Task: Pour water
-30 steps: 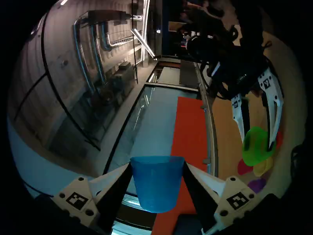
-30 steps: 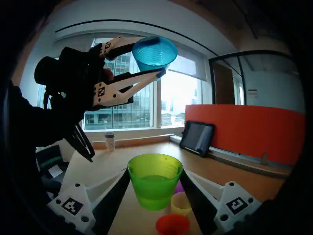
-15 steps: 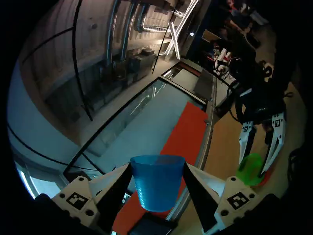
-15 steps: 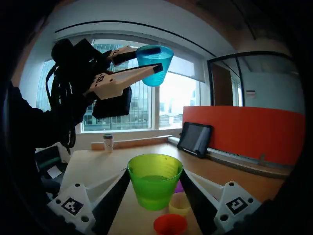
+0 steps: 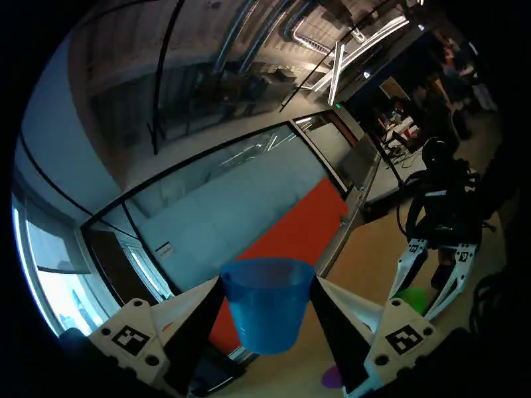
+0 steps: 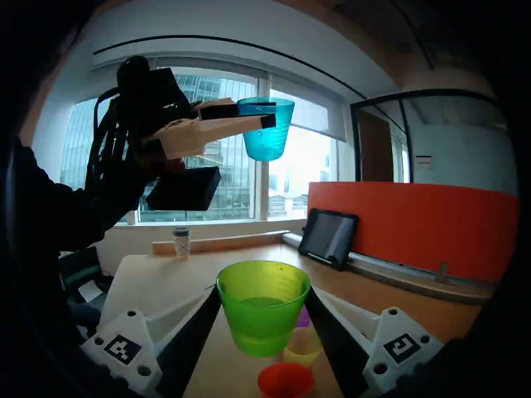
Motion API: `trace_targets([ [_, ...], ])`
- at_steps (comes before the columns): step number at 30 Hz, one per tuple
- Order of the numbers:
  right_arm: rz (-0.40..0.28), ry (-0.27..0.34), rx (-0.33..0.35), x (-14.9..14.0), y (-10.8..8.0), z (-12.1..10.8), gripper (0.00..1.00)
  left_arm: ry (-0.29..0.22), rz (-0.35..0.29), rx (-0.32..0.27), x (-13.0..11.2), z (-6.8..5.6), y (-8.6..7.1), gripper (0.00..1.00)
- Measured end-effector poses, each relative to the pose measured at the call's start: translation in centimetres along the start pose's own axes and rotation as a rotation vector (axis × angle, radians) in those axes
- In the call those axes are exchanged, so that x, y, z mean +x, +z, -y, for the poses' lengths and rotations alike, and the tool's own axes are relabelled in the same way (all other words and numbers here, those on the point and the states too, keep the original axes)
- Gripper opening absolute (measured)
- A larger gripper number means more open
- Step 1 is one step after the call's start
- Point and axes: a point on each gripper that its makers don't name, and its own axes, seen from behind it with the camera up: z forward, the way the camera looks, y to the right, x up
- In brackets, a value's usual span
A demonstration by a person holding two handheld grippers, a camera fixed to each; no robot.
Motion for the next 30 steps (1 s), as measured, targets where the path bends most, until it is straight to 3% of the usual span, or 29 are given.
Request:
trace_targets([
  [11,-0.010,-0.006,-0.013,0.6,-0.3,-0.2,0.91,-0.244,0.055,-0.016,-2.2,0.7,-0.4,0.87],
  [20,-0.010,-0.012,-0.025,1.1,-0.6,-0.3,0.91,-0.442,0.081,-0.063,-4.5,0.2,-0.5,0.87],
  [30,-0.005,-0.011,-0.043,1.4,-0.8,-0.8,0.91,-0.534,0.104,-0.082,-7.2,-1.2,-0.5,0.87],
])
